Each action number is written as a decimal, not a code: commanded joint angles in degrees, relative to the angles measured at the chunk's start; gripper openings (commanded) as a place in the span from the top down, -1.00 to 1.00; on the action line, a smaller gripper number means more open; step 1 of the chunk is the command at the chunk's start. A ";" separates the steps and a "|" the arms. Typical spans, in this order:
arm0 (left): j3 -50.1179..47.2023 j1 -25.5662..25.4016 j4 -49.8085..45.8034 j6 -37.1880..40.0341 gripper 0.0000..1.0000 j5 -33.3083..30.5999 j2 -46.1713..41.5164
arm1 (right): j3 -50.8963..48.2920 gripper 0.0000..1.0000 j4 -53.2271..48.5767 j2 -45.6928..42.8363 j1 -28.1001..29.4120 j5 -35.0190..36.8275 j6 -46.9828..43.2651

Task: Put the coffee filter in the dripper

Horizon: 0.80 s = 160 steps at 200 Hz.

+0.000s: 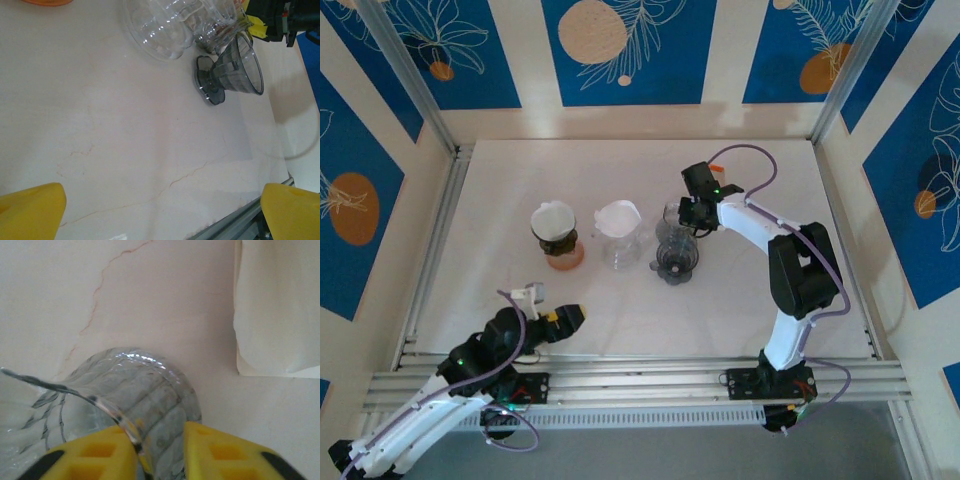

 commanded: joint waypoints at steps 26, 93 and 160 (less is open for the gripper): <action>2.72 -0.43 -2.94 -0.01 -1.00 -0.84 -0.71 | -0.96 0.83 3.17 -4.59 -0.82 0.96 -0.11; 2.71 -0.43 -2.76 0.21 -1.00 0.13 -0.87 | -2.05 0.92 1.09 -19.20 0.41 2.60 -1.14; 2.90 -0.44 -4.40 0.43 -1.00 -0.15 -0.88 | -9.52 0.90 -16.40 -41.29 16.60 5.99 1.40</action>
